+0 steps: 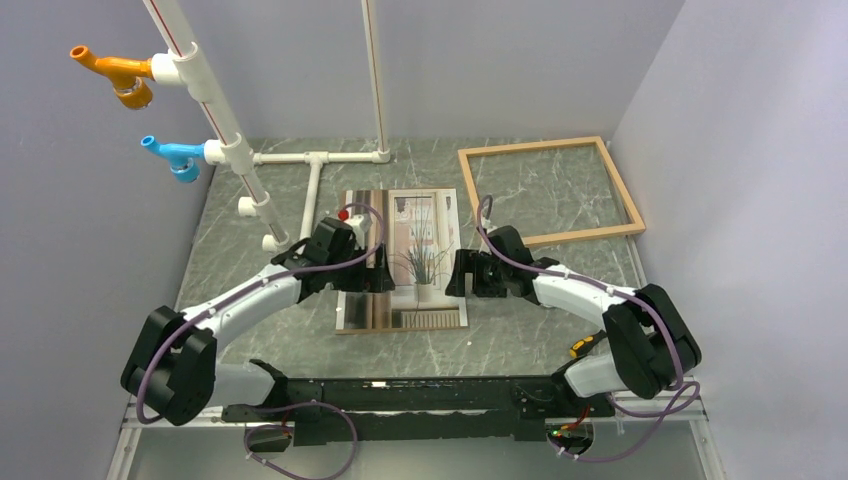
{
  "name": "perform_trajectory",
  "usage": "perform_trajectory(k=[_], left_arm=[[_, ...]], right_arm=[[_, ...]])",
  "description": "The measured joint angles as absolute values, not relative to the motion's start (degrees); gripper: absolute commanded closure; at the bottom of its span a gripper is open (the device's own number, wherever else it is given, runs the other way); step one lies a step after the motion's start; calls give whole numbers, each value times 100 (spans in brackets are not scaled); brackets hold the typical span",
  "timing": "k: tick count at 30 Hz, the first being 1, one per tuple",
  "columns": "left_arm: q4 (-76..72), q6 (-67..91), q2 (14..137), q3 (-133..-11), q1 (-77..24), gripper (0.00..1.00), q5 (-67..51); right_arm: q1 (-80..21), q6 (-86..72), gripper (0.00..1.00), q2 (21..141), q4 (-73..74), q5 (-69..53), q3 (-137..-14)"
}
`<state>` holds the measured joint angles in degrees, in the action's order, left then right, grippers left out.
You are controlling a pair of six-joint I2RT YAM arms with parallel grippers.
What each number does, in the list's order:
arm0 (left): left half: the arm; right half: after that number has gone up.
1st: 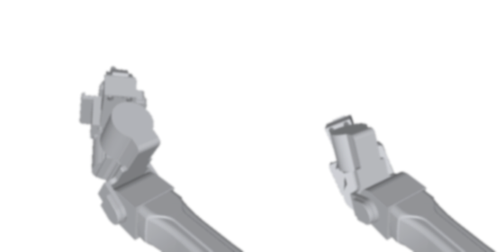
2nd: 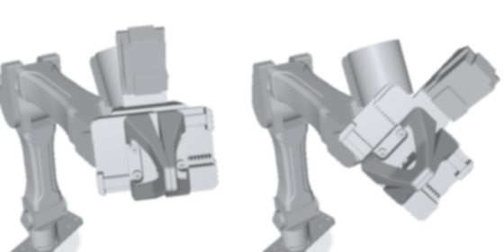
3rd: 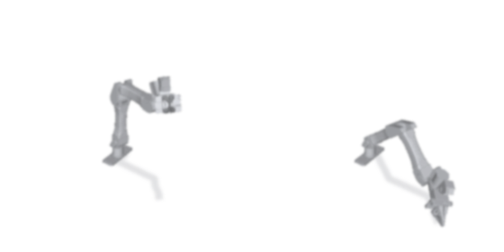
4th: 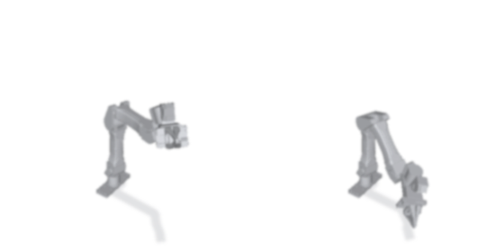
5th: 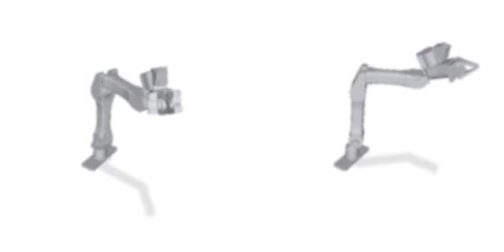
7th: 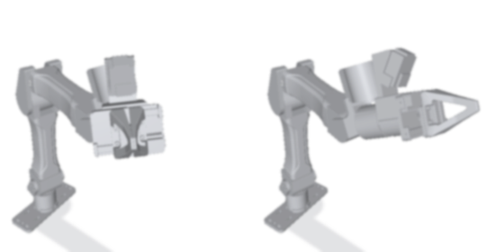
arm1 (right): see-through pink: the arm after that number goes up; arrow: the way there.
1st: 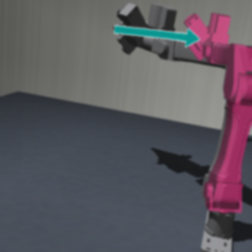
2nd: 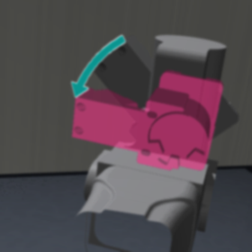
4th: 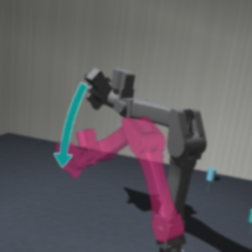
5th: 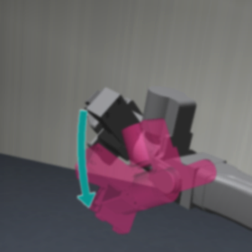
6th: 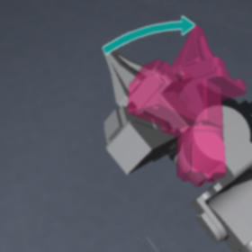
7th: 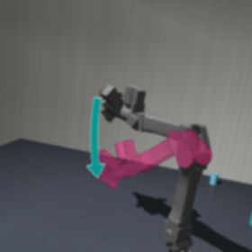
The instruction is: Take the photo out of the frame
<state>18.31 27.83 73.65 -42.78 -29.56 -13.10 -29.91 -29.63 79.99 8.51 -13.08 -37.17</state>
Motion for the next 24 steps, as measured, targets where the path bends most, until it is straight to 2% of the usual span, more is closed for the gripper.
perform_trajectory(k=[13,24], left_arm=[[1225,3409,7470,-3583,-3260,1,-762],[545,3664,7655,-3393,-3284,1,-642]], right_arm=[[-2971,-3625,18,7985,-307,-2045,-3085],[-2954,-3730,18,7592,-290,-2112,-3002]])
